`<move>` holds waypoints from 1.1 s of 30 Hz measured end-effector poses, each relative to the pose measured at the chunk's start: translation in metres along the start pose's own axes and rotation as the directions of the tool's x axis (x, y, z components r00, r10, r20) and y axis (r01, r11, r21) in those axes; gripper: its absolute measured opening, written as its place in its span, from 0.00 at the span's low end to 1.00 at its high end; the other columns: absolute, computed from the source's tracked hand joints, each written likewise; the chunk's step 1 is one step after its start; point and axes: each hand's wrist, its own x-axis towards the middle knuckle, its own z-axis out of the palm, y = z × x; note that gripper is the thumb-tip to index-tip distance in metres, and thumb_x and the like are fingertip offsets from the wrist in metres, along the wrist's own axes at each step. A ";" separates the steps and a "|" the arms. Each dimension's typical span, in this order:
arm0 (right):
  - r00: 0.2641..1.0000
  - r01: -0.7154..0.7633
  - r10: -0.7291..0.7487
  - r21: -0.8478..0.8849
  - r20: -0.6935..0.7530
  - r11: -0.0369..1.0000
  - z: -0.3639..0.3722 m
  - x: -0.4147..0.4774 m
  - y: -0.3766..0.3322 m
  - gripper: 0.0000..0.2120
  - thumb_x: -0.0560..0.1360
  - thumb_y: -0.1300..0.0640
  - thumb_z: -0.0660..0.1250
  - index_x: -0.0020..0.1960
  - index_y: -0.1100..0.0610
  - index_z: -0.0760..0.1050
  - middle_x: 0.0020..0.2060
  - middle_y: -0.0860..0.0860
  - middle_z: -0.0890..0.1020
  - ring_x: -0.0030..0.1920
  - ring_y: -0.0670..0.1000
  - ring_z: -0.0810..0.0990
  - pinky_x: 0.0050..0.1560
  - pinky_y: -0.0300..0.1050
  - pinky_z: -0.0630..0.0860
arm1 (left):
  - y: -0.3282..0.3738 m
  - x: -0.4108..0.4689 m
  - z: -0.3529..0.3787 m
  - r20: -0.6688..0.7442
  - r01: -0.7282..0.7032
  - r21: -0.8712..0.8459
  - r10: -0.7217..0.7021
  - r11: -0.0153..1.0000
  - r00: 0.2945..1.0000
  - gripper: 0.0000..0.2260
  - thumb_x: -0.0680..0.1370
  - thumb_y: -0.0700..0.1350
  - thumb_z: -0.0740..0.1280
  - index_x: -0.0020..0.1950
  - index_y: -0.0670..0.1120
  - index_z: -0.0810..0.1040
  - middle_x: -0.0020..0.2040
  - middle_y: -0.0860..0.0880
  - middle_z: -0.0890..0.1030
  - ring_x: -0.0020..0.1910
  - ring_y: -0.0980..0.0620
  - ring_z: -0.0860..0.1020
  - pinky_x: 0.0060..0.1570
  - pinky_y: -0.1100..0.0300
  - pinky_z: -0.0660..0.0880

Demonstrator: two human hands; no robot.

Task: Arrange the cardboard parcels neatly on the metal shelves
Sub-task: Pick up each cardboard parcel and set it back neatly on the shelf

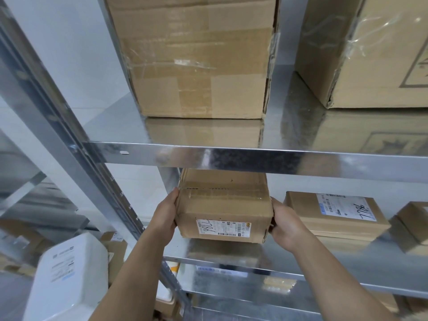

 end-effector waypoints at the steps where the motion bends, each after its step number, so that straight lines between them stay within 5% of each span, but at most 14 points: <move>1: 1.000 -0.002 0.002 -0.007 -0.002 1.000 -0.001 0.002 0.001 0.16 0.85 0.51 0.60 0.48 0.54 0.83 0.38 0.51 0.86 0.45 0.53 0.80 0.49 0.47 0.75 | -0.001 0.000 0.000 -0.001 0.003 0.006 -0.003 1.000 1.000 0.17 0.86 0.55 0.55 0.60 0.50 0.82 0.54 0.47 0.86 0.54 0.48 0.82 0.53 0.51 0.76; 8: 0.999 -0.040 0.041 0.019 -0.014 0.999 -0.009 0.010 0.008 0.12 0.86 0.51 0.59 0.53 0.56 0.78 0.34 0.52 0.79 0.36 0.50 0.74 0.39 0.45 0.75 | -0.004 -0.002 -0.001 0.005 -0.001 0.052 0.000 0.999 1.000 0.18 0.86 0.56 0.55 0.59 0.50 0.82 0.53 0.47 0.86 0.53 0.47 0.82 0.51 0.51 0.75; 16: 0.999 -0.026 0.027 0.042 -0.021 0.999 -0.007 0.009 0.010 0.13 0.85 0.49 0.61 0.61 0.55 0.78 0.49 0.57 0.86 0.54 0.58 0.82 0.52 0.52 0.81 | -0.006 -0.002 0.000 0.008 -0.015 0.060 0.014 0.998 1.000 0.18 0.86 0.55 0.54 0.58 0.50 0.82 0.52 0.47 0.86 0.52 0.48 0.82 0.50 0.51 0.75; 21: 0.999 -0.040 0.041 0.038 -0.017 0.998 -0.009 0.010 0.009 0.12 0.85 0.49 0.61 0.62 0.54 0.78 0.46 0.55 0.87 0.52 0.57 0.83 0.54 0.53 0.80 | -0.008 -0.001 -0.001 0.016 -0.013 0.060 0.012 0.998 1.000 0.17 0.86 0.55 0.55 0.57 0.52 0.82 0.52 0.48 0.86 0.52 0.49 0.82 0.47 0.52 0.74; 28: 0.997 -0.074 0.076 -0.062 0.029 0.995 -0.016 0.009 0.005 0.12 0.85 0.46 0.60 0.61 0.49 0.79 0.40 0.52 0.83 0.44 0.53 0.78 0.41 0.46 0.72 | -0.011 0.005 -0.011 0.060 -0.026 0.042 0.024 0.999 0.998 0.17 0.86 0.52 0.55 0.65 0.48 0.79 0.53 0.46 0.86 0.52 0.45 0.82 0.48 0.50 0.77; 33: 0.996 -0.055 0.054 0.015 0.075 0.998 -0.023 0.013 0.004 0.13 0.84 0.49 0.62 0.66 0.46 0.78 0.49 0.56 0.83 0.49 0.55 0.79 0.43 0.48 0.75 | -0.003 0.007 -0.017 0.075 -0.011 0.010 0.010 1.000 0.997 0.18 0.85 0.56 0.56 0.67 0.49 0.78 0.54 0.41 0.85 0.52 0.40 0.82 0.47 0.46 0.79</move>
